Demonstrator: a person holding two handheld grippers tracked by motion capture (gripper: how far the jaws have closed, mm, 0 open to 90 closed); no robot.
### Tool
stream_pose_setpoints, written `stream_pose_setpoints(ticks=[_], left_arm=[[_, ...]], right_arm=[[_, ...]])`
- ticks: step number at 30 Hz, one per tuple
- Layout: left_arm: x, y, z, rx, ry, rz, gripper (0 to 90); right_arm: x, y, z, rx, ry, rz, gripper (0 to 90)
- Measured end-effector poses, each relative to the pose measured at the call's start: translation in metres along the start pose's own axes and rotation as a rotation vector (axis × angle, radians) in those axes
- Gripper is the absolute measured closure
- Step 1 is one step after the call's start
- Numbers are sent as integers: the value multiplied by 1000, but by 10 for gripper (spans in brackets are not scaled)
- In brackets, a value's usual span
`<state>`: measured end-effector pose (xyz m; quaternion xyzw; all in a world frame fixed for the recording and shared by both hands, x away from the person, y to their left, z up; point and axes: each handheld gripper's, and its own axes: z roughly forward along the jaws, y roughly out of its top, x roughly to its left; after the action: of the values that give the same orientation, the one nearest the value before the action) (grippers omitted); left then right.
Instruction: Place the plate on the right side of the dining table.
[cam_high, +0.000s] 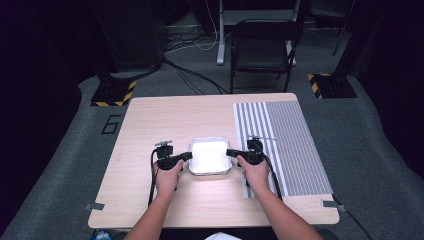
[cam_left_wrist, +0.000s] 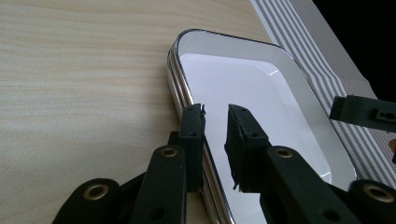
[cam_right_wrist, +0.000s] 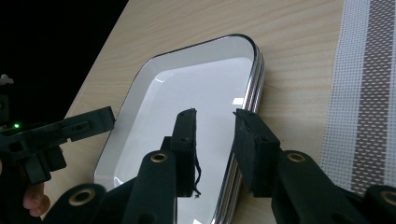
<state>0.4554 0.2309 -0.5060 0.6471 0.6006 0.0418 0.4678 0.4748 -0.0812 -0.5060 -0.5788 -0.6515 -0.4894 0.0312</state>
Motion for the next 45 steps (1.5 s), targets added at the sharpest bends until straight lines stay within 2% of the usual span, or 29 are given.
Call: stream_pose_setpoints(ticks=[4,8,11,16,18,20,27,40,45], left_arm=[[0,0,1,3,-4,-8,765],[1,1,-1,-8,-15,-22,771],[2,1,-1,-7,-18,-19,775],[1,0,0,-1,-11,-20,775],[2,0,1,2,-12,-19,775],[3,0,2,4,-16,-31,774],[4,0,2,-1,-19,-36,775],[5,0,0,1,-27,-35,771],[4,0,0,0,-46,-58,771]], right_arm=[[0,0,1,4,22,8,712],[2,1,-1,-13,3,3,704],[-1,2,0,2,-18,-1,703],[0,1,1,13,-15,-5,705],[-2,1,2,22,-8,13,707],[-3,1,3,22,-7,16,710],[-5,1,4,22,6,37,713],[-4,1,2,20,12,52,714],[-2,1,0,14,22,61,717]])
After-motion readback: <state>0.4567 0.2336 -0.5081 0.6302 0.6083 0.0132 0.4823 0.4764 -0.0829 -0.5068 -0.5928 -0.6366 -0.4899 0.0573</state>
